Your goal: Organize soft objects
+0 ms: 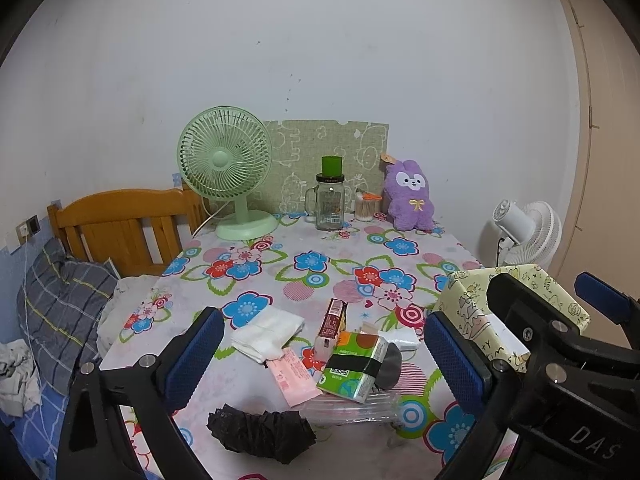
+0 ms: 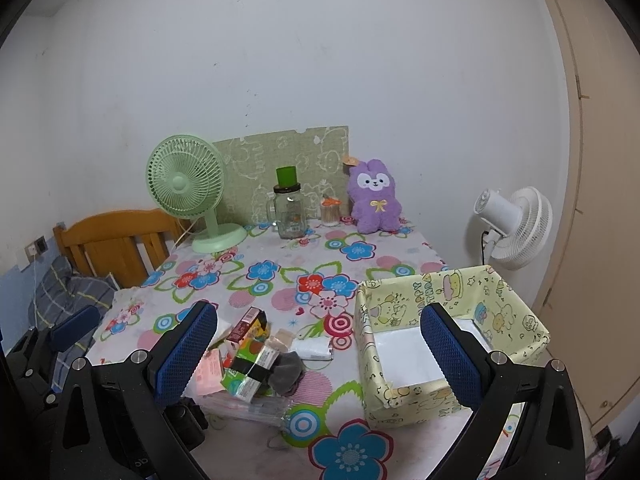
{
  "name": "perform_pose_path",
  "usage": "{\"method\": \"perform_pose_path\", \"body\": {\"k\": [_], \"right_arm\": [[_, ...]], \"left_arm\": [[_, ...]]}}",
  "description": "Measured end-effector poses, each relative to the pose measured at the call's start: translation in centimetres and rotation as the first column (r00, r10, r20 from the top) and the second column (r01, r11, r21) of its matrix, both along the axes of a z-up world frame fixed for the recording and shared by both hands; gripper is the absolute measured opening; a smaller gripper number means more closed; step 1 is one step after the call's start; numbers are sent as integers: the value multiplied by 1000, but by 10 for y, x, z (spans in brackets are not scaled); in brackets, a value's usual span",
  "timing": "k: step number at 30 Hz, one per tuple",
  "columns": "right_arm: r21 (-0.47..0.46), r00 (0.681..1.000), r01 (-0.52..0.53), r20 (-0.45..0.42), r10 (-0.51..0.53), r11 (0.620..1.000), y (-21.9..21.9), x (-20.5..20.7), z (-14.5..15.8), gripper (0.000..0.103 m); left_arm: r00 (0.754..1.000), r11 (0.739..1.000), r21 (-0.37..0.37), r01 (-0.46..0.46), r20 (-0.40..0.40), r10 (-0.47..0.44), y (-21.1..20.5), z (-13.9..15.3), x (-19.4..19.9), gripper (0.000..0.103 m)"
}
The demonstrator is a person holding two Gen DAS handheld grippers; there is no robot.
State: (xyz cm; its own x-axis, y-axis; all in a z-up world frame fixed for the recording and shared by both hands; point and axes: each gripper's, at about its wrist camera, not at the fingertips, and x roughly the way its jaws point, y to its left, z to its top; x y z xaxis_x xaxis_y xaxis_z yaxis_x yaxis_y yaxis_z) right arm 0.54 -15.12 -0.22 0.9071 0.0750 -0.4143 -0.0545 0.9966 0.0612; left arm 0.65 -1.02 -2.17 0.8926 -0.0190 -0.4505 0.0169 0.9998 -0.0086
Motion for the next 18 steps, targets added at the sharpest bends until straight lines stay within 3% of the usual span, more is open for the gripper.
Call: {"method": "perform_pose_path", "body": {"k": [18], "right_arm": [[0,1000,-8,17,8,1000,0,-2,2,103]], "left_arm": [[1000,1000,-10,1,4,-1,1,3,0,101]]}}
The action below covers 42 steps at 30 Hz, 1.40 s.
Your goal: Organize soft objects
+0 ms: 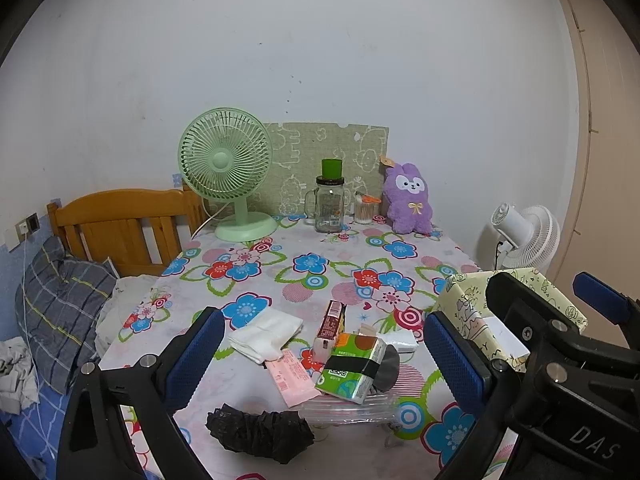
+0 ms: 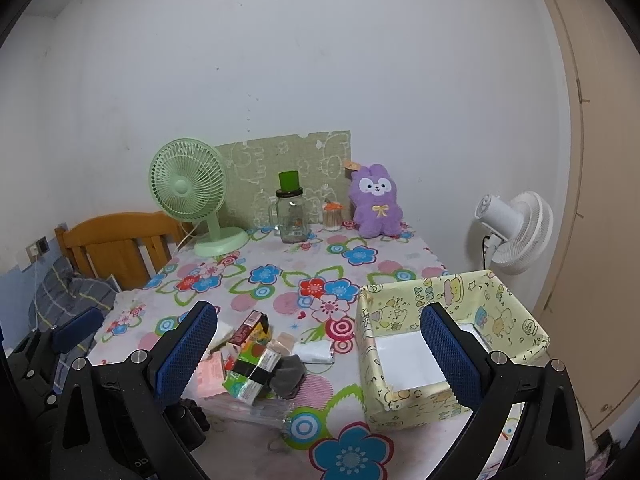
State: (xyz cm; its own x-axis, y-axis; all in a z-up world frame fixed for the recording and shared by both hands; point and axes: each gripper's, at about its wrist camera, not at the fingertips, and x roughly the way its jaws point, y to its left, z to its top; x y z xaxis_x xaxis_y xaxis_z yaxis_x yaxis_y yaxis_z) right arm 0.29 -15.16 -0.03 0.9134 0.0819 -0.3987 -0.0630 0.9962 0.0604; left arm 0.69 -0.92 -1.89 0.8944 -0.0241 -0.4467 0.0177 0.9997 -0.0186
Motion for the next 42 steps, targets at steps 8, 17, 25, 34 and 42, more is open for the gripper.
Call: {"method": "perform_pose_path", "body": {"k": [8,17,25,34,42], "right_arm": [[-2,1000,0,9,0,1000,0,-2,0,103],[-17,1000,-3,26,4,1000,3,-5,2,103],[-19,999,-6,34,7,1000,8,-7,5,103],[10,1000,-6,22,6,1000,13,-5,1,102],[12,1000,-7,13,6,1000,22,-2,-12,102]], "left_arm": [[1000,1000,-1,0,1,0,0,0,0,100],[1000,1000,9,-8,6,8,0,2,-1,101],[1000,1000,9,13,14,-13,-1,4,-3,100],[1000,1000,-6,9,15,-9,9,1,-4,100],[1000,1000,-21,14,-14,-15,17,-15,-2,95]]}}
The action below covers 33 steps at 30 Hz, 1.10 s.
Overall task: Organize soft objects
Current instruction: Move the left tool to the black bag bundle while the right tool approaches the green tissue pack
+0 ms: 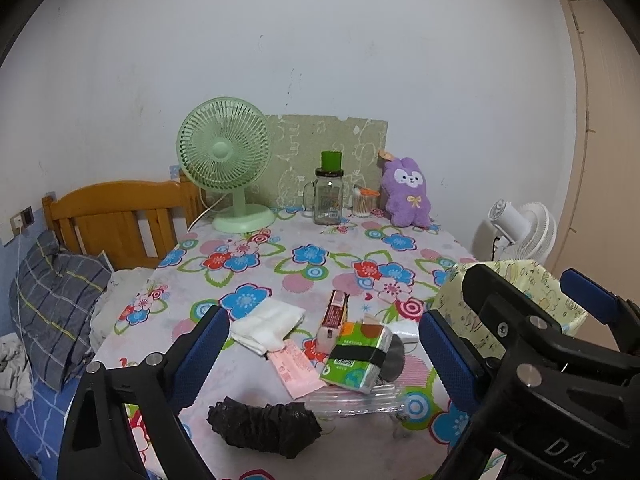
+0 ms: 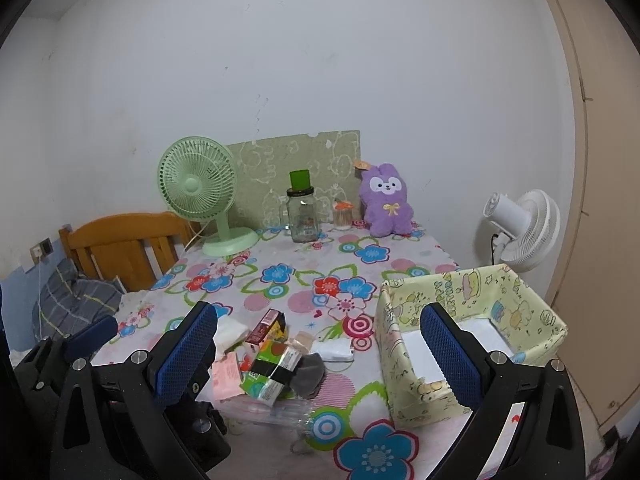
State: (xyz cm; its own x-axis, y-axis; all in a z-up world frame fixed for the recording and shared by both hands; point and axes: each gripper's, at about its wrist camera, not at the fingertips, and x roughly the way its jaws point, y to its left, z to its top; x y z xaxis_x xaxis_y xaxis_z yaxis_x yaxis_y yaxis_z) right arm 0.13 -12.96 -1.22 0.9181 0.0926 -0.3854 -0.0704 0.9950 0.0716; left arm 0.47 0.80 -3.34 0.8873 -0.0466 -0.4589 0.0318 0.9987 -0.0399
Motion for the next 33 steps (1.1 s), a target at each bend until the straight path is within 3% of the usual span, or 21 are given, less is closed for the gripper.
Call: {"method": "perform_pose_path", "body": {"k": [11,33], "right_arm": [[30,999,-28,-39,29,999,12,7,-35,99],[0,983,-75,-170,74,997,47,26,-104,96]], "left_arm": [[999,999,19,-26,-21,27,9,-31,-2,93],[987,999,5,-34,-160,34,33,-100,11,93]]}}
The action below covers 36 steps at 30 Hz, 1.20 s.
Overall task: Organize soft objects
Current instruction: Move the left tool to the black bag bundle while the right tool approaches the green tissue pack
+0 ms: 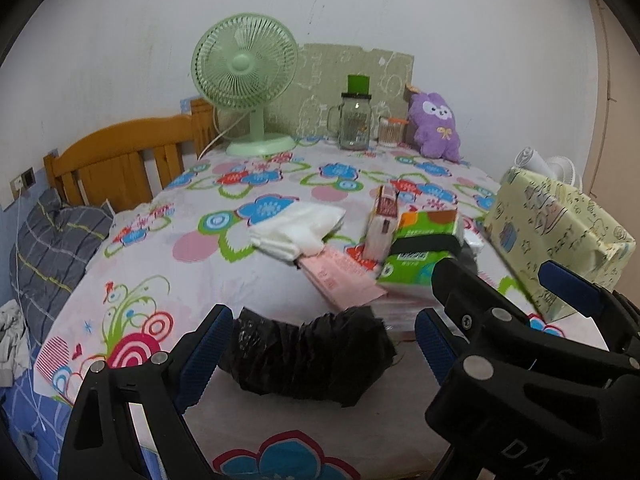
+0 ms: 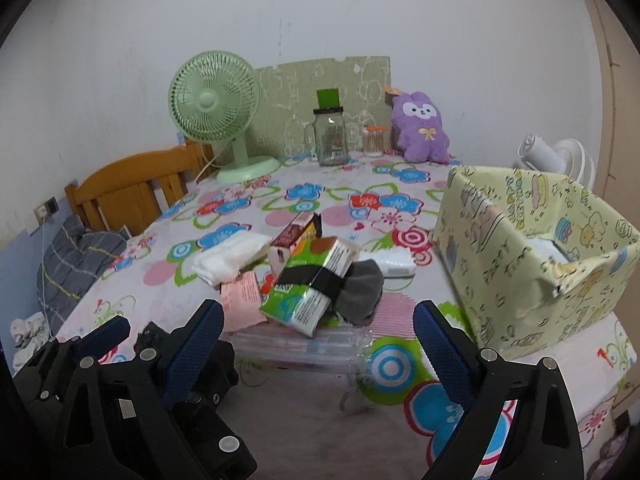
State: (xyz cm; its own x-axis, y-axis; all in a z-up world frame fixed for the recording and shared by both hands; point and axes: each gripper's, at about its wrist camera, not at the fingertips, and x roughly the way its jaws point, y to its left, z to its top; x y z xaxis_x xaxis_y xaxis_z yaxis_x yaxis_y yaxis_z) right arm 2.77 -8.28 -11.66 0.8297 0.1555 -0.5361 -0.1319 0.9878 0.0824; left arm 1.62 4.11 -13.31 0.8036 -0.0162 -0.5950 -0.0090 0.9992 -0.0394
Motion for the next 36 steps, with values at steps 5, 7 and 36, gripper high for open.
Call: {"method": "perform_pose_path", "body": {"k": [5,7,36], "right_arm": [[-20,1000,-10,-29,9,1000,7,8,-9,95],[-28,999,-15,-35,14,999,10,10,-12,94],[-3,992,3,-123,-3,1000,17,52,-20,68]], "left_arm": [[998,999,-40,-23,-57,20,8,-13,8,89],[998,999,-42,-25,-59,23,10,-16,9,89],[999,997,-69,-35,-30,33,14,-13,34,34]]}}
